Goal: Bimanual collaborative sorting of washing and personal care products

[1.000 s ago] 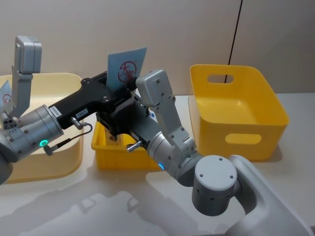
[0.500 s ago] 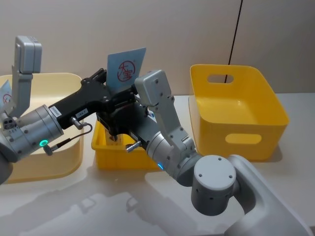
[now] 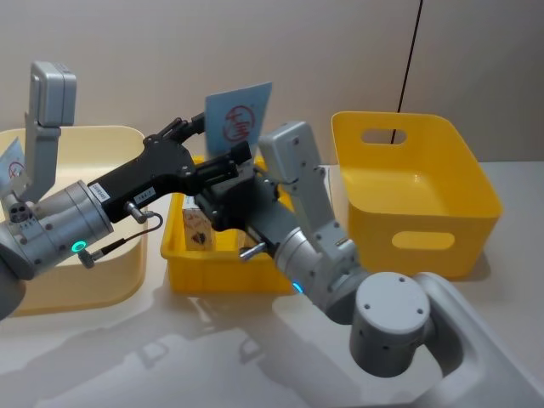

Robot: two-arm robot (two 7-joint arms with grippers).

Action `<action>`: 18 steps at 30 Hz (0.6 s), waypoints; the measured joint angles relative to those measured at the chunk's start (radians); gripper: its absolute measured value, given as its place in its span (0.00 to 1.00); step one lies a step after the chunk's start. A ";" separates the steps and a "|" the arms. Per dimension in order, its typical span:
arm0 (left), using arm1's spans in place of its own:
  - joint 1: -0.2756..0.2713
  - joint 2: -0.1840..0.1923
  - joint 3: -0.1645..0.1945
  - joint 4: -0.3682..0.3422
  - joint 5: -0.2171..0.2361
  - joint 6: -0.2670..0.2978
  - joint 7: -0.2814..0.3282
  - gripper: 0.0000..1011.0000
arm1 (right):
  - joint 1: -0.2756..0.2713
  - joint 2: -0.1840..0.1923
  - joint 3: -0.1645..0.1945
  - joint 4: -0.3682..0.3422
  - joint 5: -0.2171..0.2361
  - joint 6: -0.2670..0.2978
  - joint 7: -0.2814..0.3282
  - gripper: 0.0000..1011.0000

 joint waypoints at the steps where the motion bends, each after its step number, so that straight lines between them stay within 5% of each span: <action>1: 0.000 0.000 0.000 0.000 0.000 0.000 0.000 0.99 | -0.003 0.003 0.005 -0.005 -0.001 0.000 -0.003 0.52; 18: 0.000 0.000 0.000 0.000 0.000 0.000 0.000 0.99 | -0.053 0.051 0.127 -0.064 -0.052 -0.014 -0.115 0.52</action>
